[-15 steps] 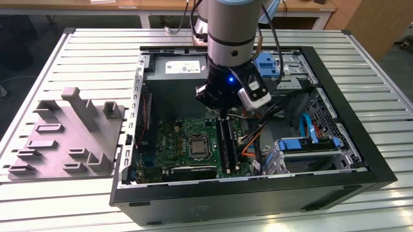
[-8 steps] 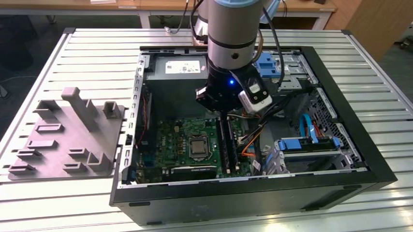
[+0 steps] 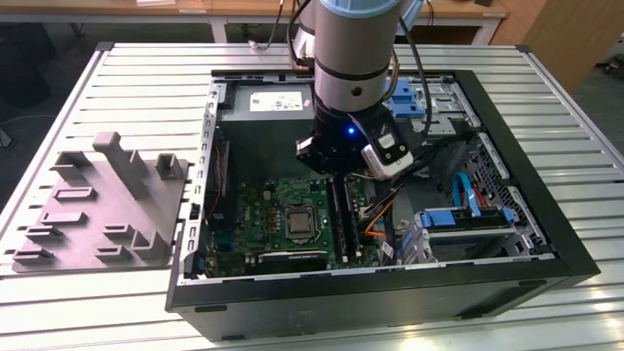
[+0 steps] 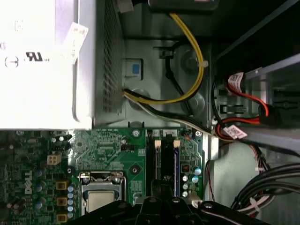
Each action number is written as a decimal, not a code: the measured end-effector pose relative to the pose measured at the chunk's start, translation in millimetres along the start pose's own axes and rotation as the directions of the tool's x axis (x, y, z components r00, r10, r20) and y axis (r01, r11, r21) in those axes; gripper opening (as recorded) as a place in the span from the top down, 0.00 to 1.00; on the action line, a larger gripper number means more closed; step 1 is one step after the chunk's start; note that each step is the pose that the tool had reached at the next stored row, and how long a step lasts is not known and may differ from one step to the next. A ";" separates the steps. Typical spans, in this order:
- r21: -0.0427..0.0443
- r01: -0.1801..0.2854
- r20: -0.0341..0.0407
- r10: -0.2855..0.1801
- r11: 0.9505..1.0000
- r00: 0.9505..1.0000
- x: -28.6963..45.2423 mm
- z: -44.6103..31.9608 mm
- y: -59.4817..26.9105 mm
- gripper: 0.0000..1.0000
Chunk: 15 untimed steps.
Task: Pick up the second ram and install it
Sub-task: 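Press down the second ram until it locks into place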
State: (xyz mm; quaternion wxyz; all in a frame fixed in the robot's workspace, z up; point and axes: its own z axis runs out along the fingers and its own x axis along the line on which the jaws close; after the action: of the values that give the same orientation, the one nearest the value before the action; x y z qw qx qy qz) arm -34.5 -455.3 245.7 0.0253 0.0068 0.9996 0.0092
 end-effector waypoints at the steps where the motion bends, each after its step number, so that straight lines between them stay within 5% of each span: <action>1: 0.000 0.000 0.000 0.000 1.000 1.000 0.0 0.0 -1.9 0.90; 15: 0.001 0.000 0.000 0.000 1.000 1.000 -0.3 -0.5 -27.9 0.90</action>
State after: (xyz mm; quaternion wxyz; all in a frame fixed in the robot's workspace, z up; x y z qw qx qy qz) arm -34.6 -483.2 245.7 0.0253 0.0068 0.9996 0.0086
